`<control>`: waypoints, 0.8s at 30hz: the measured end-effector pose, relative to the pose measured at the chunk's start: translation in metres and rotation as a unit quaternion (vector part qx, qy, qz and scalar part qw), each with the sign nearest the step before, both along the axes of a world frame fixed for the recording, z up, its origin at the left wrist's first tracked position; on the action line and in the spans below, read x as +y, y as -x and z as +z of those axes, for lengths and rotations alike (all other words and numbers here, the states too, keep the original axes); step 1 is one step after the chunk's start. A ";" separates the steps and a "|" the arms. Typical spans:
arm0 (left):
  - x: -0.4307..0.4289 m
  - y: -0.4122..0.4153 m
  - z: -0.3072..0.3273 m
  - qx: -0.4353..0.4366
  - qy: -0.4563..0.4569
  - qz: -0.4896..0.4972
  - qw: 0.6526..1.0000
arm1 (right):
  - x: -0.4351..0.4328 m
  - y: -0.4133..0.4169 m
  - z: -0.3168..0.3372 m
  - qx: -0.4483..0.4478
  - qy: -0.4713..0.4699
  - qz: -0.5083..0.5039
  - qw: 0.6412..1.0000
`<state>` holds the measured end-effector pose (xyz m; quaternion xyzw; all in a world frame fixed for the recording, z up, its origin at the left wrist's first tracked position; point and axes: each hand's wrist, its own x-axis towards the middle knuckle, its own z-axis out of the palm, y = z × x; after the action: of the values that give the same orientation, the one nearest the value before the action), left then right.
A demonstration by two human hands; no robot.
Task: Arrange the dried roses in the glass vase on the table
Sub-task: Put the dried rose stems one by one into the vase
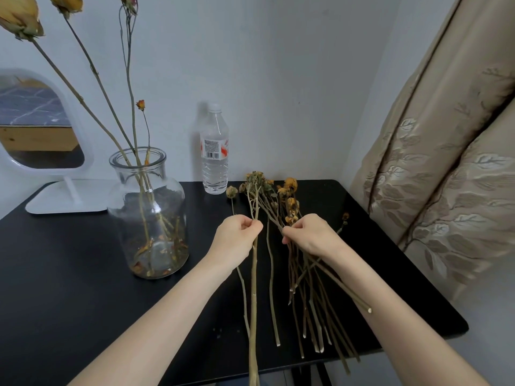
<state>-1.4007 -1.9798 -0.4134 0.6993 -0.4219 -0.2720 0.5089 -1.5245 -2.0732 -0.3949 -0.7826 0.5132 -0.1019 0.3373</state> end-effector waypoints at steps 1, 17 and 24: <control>0.000 0.000 0.001 -0.001 0.002 -0.002 1.000 | -0.001 0.000 0.000 -0.002 0.001 -0.005 1.000; 0.003 -0.002 -0.002 -0.036 0.008 0.009 0.999 | -0.003 0.002 0.000 -0.013 -0.034 -0.046 0.998; 0.002 -0.006 -0.013 -0.021 -0.022 0.030 0.999 | -0.001 0.007 0.006 -0.090 -0.092 -0.045 0.991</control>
<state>-1.3951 -1.9777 -0.4260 0.7282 -0.4052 -0.2510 0.4925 -1.5320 -2.0745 -0.3886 -0.7120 0.5227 -0.1397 0.4476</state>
